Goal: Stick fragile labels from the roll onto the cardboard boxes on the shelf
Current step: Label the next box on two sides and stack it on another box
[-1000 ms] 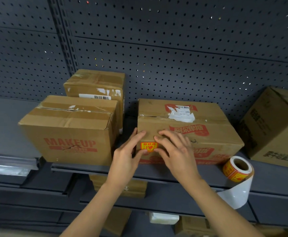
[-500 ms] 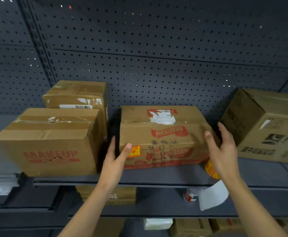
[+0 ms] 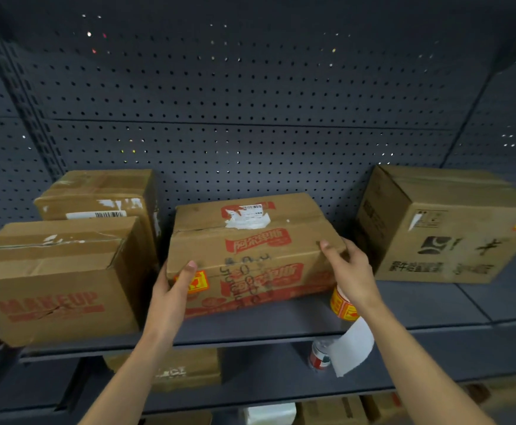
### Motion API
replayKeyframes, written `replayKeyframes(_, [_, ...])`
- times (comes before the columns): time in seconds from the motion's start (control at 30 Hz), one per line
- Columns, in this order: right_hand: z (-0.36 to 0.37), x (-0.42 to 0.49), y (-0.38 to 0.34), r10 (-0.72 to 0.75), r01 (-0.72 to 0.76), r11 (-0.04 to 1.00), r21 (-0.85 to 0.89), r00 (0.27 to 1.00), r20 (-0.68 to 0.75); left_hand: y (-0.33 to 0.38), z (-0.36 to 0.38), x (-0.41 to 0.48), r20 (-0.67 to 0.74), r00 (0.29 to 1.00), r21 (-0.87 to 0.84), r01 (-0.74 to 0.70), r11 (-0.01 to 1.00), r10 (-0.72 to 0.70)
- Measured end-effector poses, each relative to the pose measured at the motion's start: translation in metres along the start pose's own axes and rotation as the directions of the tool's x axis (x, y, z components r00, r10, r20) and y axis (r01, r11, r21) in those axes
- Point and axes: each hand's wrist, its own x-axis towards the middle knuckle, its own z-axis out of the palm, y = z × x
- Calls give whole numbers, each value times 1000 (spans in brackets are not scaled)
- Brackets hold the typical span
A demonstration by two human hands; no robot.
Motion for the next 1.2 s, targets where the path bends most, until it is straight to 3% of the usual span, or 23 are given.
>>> replayKeyframes(0.17, [-12, -14, -15, -121, 130, 973, 191, 991, -57, 37, -2, -31, -67, 988, -1, -136, 991, 136])
replayKeyframes(0.43, [-43, -42, -59, -274, 335, 868, 366, 939, -209, 88, 1, -60, -45, 925, -38, -378, 925, 377])
replayKeyframes(0.7, [-100, -58, -82, -383, 504, 823, 262, 833, -399, 104, 36, -60, 96, 860, -108, -492, 864, 502])
replayKeyframes(1.2, [-210, -96, -54, -278, 492, 861, 130, 669, -690, 108, 164, -69, 449, 672, -291, -513, 808, 589])
